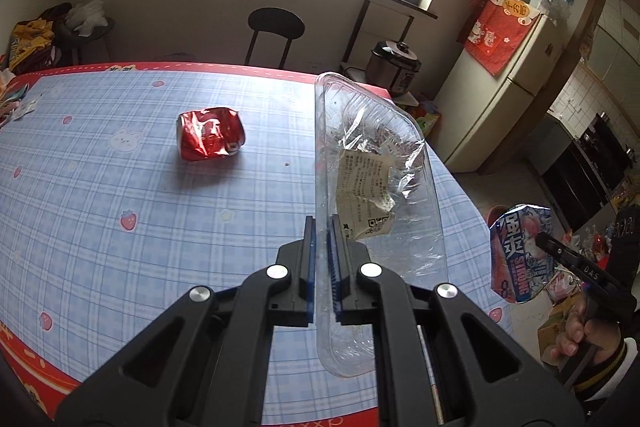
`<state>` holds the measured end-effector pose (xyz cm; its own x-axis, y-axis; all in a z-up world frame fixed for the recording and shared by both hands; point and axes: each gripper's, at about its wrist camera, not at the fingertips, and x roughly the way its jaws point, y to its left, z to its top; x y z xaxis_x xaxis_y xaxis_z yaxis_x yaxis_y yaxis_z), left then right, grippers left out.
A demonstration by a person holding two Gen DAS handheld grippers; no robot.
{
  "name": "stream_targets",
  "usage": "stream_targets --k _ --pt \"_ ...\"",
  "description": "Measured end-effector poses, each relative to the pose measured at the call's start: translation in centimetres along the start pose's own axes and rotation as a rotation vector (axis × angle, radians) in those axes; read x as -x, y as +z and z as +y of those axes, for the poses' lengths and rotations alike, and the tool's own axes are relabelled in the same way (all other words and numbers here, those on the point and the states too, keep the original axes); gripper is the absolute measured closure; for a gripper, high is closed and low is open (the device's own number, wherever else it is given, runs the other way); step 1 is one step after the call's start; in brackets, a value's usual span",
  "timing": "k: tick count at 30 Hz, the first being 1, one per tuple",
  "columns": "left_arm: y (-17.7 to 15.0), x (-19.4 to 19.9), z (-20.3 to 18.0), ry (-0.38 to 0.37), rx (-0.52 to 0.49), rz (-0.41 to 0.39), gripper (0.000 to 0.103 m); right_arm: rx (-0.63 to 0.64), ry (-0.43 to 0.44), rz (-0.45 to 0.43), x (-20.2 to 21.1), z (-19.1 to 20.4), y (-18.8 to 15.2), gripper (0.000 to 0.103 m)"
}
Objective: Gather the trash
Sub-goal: 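Lift the clear tray with the left tool while right carries the snack bag to the bucket, then open the right tool to drop the snack bag into the bucket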
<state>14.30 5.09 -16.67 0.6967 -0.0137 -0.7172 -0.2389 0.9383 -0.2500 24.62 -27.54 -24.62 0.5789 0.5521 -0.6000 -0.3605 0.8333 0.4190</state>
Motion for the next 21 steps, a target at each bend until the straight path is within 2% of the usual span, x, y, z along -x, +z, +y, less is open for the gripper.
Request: stream_targets --k 6,13,17,21 --pt "-0.2 -0.6 -3.6 -0.019 -0.012 0.005 0.093 -0.083 -0.132 -0.053 3.5 -7.4 1.0 0.098" --pt "-0.7 -0.7 -5.3 -0.016 0.018 -0.003 0.093 -0.149 -0.275 -0.086 6.3 -14.8 3.7 0.098" --pt "-1.1 -0.5 -5.8 -0.002 0.029 -0.005 0.093 -0.2 -0.326 -0.092 6.7 -17.7 4.9 0.098" --pt "-1.1 -0.2 -6.2 0.007 0.033 -0.013 0.093 -0.201 -0.376 -0.073 6.6 -18.7 5.8 0.097"
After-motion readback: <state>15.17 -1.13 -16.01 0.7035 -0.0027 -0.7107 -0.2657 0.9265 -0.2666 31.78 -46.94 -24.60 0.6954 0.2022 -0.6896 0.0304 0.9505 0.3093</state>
